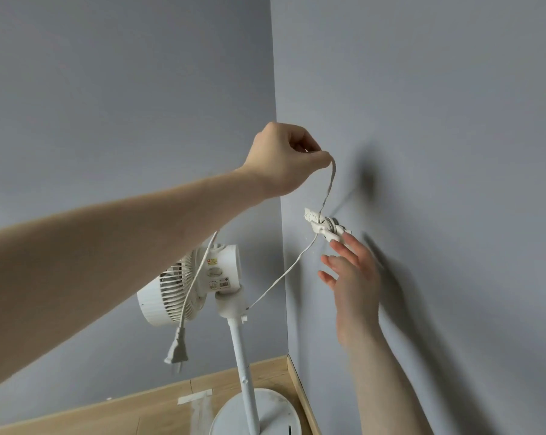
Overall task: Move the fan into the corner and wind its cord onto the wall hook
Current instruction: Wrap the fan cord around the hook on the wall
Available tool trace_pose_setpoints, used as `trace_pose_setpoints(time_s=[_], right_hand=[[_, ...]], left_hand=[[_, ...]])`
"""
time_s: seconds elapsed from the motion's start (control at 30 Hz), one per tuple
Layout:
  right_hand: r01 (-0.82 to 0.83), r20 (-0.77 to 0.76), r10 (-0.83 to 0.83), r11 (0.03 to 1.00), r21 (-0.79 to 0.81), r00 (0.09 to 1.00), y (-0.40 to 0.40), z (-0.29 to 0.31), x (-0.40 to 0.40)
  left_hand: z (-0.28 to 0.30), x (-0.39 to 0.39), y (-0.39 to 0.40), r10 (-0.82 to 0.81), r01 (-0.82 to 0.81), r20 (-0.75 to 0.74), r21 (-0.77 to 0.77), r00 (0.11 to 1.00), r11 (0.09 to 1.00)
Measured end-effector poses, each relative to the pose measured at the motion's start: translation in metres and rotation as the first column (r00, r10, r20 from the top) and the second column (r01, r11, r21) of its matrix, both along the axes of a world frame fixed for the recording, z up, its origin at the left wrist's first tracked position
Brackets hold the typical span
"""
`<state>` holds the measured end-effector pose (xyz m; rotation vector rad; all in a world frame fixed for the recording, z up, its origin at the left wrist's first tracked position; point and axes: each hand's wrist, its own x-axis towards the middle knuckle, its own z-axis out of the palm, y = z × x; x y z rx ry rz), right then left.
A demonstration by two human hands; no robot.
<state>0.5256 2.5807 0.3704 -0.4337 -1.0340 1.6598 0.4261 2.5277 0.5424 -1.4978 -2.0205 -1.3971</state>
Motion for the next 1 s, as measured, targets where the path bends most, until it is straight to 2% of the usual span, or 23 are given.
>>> trace_pose_setpoints(time_s=[0.23,0.4,0.47,0.53,0.63,0.77,0.9,1.0], right_hand=[[-0.064,-0.084,0.072,0.993,0.098,0.994,-0.004,0.021,0.025],[-0.072,-0.102,0.083,0.992,0.104,0.991,-0.002,0.020,0.032],[-0.066,-0.116,0.076,0.994,0.093,0.990,0.000,0.019,0.032],[-0.038,-0.101,0.048,0.995,0.092,0.994,0.002,0.018,0.032],[0.031,-0.065,-0.026,0.997,0.076,0.998,0.003,0.012,0.031],[0.118,-0.045,-0.117,0.992,0.041,0.992,-0.001,0.001,0.031],[0.195,0.015,-0.197,0.978,0.081,0.980,-0.005,-0.008,0.030],[0.229,0.034,-0.232,0.970,0.075,0.972,-0.004,-0.016,0.029]], left_hand=[[-0.032,0.025,-0.025,-0.204,0.231,0.140,-0.215,0.969,0.949],[-0.056,0.029,-0.029,-0.377,0.468,0.302,-0.337,0.875,0.817],[-0.065,0.023,-0.027,-0.398,0.506,0.329,-0.384,0.857,0.772],[-0.074,0.013,-0.023,-0.357,0.465,0.311,-0.430,0.881,0.774],[-0.091,-0.011,-0.013,-0.207,0.309,0.266,-0.431,0.941,0.848],[-0.119,-0.036,0.007,-0.047,0.051,0.021,-0.472,0.999,0.880],[-0.138,-0.038,0.026,-0.076,-0.029,-0.181,-0.518,0.981,0.855],[-0.145,-0.034,0.036,-0.122,-0.030,-0.248,-0.533,0.961,0.845]])
